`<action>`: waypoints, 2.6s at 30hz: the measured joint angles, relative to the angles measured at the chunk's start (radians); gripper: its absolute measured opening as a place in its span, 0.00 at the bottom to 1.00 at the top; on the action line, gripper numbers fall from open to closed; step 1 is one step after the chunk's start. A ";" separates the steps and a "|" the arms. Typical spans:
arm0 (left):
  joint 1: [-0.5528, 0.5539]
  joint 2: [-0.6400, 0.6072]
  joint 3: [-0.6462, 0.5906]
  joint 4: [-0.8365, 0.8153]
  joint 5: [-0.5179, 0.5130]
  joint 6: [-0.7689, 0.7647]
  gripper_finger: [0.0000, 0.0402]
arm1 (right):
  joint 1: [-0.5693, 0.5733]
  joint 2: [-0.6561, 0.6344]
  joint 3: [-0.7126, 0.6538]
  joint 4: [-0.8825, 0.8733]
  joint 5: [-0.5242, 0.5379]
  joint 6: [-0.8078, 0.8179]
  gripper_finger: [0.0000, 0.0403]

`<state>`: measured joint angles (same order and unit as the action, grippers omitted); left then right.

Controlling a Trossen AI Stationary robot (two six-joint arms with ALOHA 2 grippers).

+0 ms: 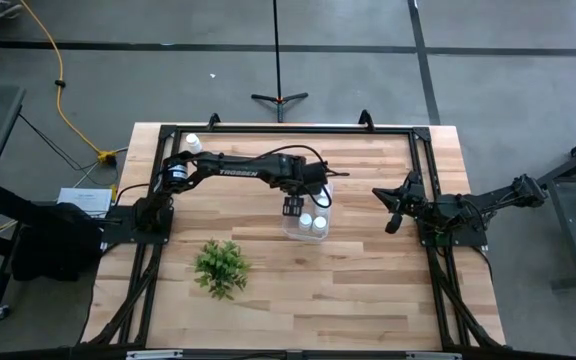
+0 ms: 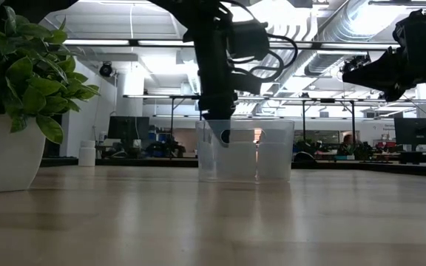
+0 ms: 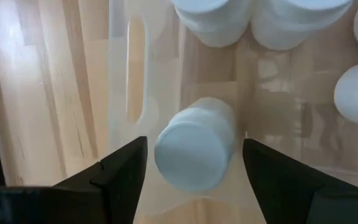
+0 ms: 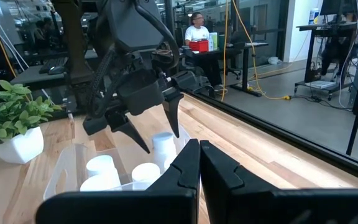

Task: Pick and place pill bottles into a basket
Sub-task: Put the white medicine bottle into the transparent bin

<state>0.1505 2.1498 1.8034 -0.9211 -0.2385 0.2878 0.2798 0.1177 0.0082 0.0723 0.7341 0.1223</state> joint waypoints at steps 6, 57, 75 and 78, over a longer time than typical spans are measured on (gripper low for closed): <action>0.000 0.000 0.018 -0.048 -0.016 0.031 0.74 | 0.000 0.000 0.000 0.000 0.000 0.000 0.00; 0.148 -0.472 0.158 -0.377 -0.416 -0.528 0.74 | 0.000 0.000 0.000 0.000 -0.005 0.010 0.00; 0.322 -1.255 -0.935 0.028 -0.280 -0.928 0.74 | 0.000 0.000 0.000 0.000 -0.005 0.034 0.00; 0.404 -1.283 -0.949 0.046 -0.267 -0.977 0.74 | 0.000 0.000 0.000 0.000 0.000 0.034 0.00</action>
<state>0.5544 0.8664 0.8543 -0.8751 -0.5056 -0.6893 0.2798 0.1177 0.0079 0.0727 0.7338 0.1566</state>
